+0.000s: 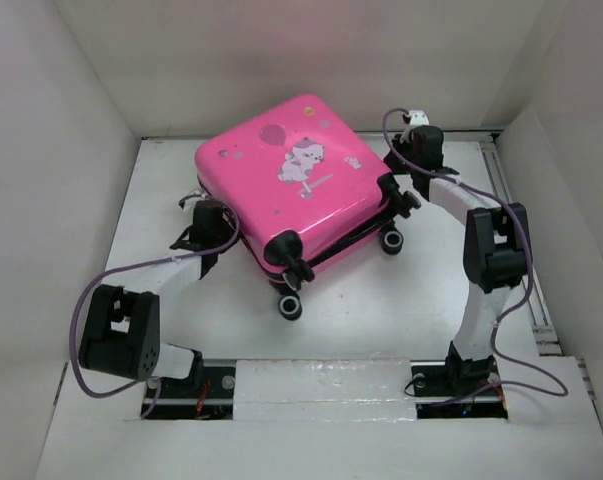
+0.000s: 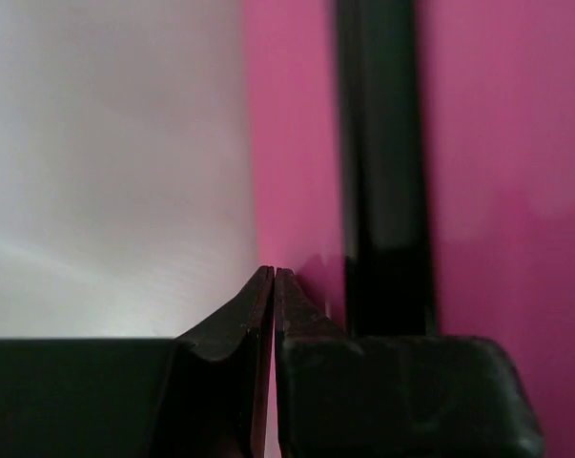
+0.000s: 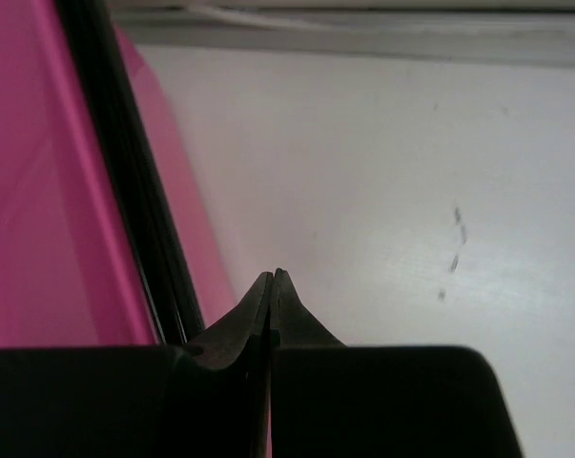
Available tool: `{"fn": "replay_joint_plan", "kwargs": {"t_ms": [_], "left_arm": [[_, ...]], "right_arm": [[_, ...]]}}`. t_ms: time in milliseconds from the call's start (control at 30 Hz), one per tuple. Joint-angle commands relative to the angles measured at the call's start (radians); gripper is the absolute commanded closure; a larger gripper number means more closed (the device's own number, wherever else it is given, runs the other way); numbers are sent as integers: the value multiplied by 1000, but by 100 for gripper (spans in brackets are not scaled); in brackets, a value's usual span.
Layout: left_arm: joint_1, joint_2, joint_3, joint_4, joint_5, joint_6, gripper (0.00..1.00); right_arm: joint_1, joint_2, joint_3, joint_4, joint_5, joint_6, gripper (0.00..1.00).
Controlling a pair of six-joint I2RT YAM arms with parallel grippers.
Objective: Pack the luggage
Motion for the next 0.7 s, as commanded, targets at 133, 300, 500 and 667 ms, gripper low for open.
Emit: {"fn": "replay_joint_plan", "kwargs": {"t_ms": [133,300,500,667], "left_arm": [[-443,56,27,-75,-31,-80,100],[-696,-35,119,-304,-348,-169,100],[-1004,-360,187,-557,-947,-334,64],[-849,-462,167,-21,-898,63,50]], "right_arm": [[158,125,280,-83,-291,-15,100],[161,75,334,-138,-240,-35,100],[43,-143,322,-158,-222,-26,86],[1,-337,194,-168,-132,-26,56]]}}
